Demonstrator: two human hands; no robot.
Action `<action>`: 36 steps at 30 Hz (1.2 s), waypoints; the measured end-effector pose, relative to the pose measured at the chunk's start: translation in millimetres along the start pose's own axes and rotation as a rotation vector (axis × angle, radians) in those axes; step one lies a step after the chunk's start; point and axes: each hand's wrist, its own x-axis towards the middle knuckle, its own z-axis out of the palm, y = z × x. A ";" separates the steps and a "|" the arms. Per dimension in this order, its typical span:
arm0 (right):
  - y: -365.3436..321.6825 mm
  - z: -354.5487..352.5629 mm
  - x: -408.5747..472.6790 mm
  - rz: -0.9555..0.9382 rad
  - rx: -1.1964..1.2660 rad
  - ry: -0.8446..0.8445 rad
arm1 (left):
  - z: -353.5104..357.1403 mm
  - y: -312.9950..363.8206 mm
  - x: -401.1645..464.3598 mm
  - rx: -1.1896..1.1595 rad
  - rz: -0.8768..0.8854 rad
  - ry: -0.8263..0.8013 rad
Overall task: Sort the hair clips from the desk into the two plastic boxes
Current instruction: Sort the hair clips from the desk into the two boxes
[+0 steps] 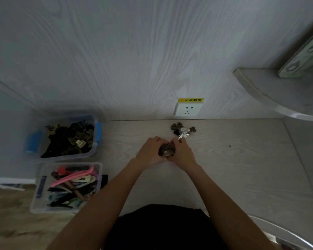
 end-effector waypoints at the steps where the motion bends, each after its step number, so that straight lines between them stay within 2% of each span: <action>1: 1.2 0.1 -1.5 -0.013 0.000 0.006 | 0.9 0.7 0.3 -0.004 0.005 0.011; 6: 3.6 -0.3 -10.1 -0.072 0.107 0.056 | 0.0 -2.3 -5.2 -0.082 -0.030 0.049; 11: 1.0 7.3 -22.4 -0.077 0.066 0.061 | 3.4 -2.6 -24.4 -0.198 -0.085 0.044; 16: -10.8 16.3 -30.0 -0.061 -0.003 0.091 | 9.4 -4.7 -36.1 -0.043 -0.032 0.047; 20: -11.1 29.8 -42.7 -0.007 0.188 0.163 | 12.7 -11.5 -49.4 -0.160 -0.045 0.078; 25: -33.8 27.1 -59.9 -0.028 0.437 0.222 | -12.9 -19.5 -67.8 -0.302 -0.006 0.147; 28: -67.6 6.0 -63.0 -0.120 0.543 0.230 | -48.9 -22.4 -83.5 -0.300 0.058 0.260; 30: -99.0 -7.8 -60.0 -0.216 0.600 0.190 | -77.4 -28.4 -97.2 -0.301 0.083 0.341; 32: -137.7 -9.7 -49.6 -0.260 0.658 0.076 | -107.8 -44.9 -115.5 -0.283 0.037 0.431; 36: -212.5 3.5 -20.1 -0.302 0.659 -0.171 | -152.8 -95.1 -152.7 -0.226 -0.173 0.632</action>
